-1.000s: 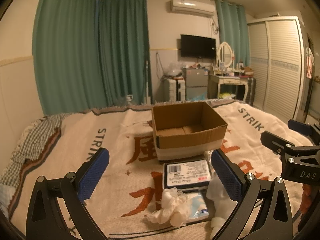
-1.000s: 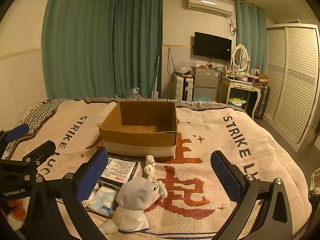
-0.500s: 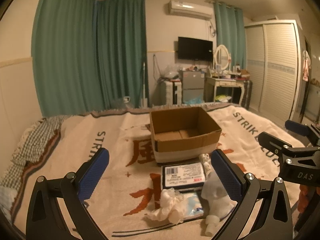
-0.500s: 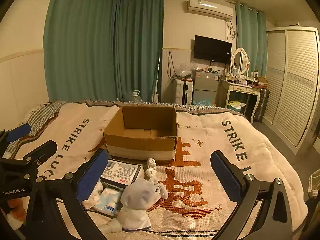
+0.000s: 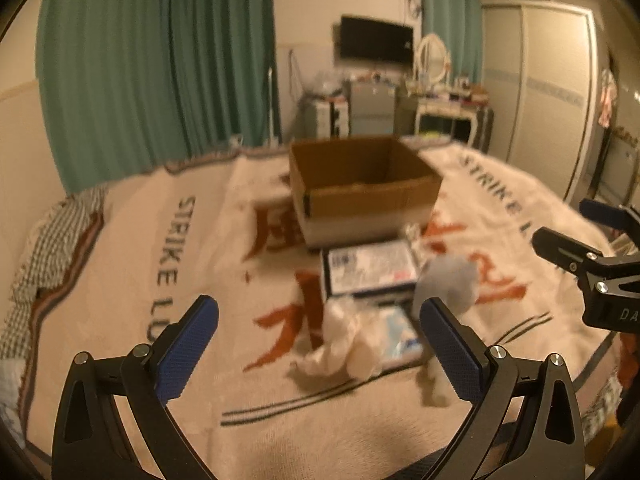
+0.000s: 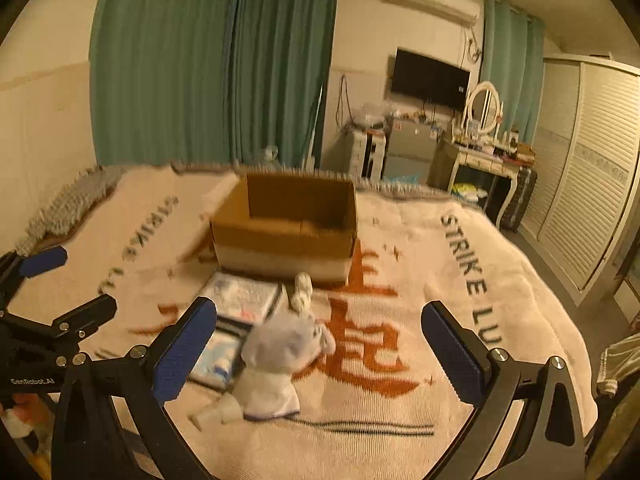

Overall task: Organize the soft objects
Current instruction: 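Grasp the white crumpled cloth with the left tool while the right grasps the white glove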

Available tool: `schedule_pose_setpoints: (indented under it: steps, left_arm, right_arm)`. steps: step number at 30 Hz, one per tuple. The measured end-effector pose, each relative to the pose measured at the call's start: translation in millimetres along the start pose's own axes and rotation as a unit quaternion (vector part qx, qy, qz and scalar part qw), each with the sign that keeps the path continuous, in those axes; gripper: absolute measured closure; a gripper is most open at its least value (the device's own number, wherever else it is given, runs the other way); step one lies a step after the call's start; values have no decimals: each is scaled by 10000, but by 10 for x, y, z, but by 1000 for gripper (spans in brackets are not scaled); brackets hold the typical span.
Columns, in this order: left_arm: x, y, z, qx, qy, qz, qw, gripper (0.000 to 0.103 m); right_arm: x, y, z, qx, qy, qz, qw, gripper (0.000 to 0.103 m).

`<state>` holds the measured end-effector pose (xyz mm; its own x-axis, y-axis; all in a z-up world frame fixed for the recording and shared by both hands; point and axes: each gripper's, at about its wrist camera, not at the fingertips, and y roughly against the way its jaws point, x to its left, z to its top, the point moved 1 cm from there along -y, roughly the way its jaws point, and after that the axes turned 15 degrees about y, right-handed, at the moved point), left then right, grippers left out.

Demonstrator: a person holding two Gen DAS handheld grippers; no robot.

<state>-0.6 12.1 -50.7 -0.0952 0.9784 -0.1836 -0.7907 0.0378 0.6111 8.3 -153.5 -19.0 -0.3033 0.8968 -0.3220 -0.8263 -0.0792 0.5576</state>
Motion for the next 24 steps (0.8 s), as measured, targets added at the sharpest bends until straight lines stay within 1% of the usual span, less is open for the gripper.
schedule_pose_setpoints:
  steps: [3, 4, 6, 10, 12, 14, 15, 16, 18, 19, 20, 21, 22, 23, 24]
  left_arm:
    - [65, -224, -66, 405, 201, 116, 9989, 11]
    - [90, -314, -101, 562, 294, 108, 9979, 11]
    - [96, -416, -151, 708, 329, 113, 9969, 11]
    - [-5, -573, -257, 940, 113, 48, 9955, 11]
    - [-56, -670, -291, 1082, -51, 112, 9941, 11]
    - [-75, -773, -305, 1173, -125, 186, 9928, 11]
    - [-73, -805, -305, 1223, -109, 168, 9923, 13]
    - [-59, -836, -294, 1257, -87, 154, 9919, 20]
    - [-38, -897, -269, 1329, -45, 142, 9910, 26]
    - [-26, -917, -272, 1344, -67, 156, 9908, 33]
    - [-20, -945, -281, 1389, -92, 159, 9901, 39]
    - [-17, -966, -291, 1457, -106, 137, 9892, 47]
    - [-16, -990, -299, 1506, -98, 95, 9885, 52]
    - [-9, -1004, -310, 1556, -73, 13, 9878, 55]
    - [-7, -1018, -312, 1587, -59, -48, 9873, 61]
  right_arm:
    - [45, -253, -120, 263, 58, 118, 9996, 1]
    - [66, -329, -152, 337, 74, 158, 9993, 2]
    - [119, -459, -207, 451, 105, 205, 9987, 2]
    - [219, -751, -289, 689, 212, 344, 9968, 2]
    - [228, -886, -314, 767, 169, 416, 9960, 4]
    - [243, -972, -305, 769, 119, 492, 9958, 5]
    - [259, -1019, -294, 760, 108, 532, 9956, 5]
    - [278, -1080, -289, 771, 118, 592, 9952, 5]
    - [308, -1179, -296, 816, 138, 676, 9943, 5]
    - [324, -1238, -314, 849, 128, 721, 9937, 6]
    - [326, -1293, -337, 864, 67, 795, 9931, 10]
    - [339, -1335, -357, 909, 27, 885, 9919, 14]
    - [348, -1373, -381, 946, 0, 998, 9905, 23]
    - [358, -1384, -400, 947, -13, 1109, 9893, 32]
    - [359, -1384, -409, 929, -14, 1157, 9889, 34]
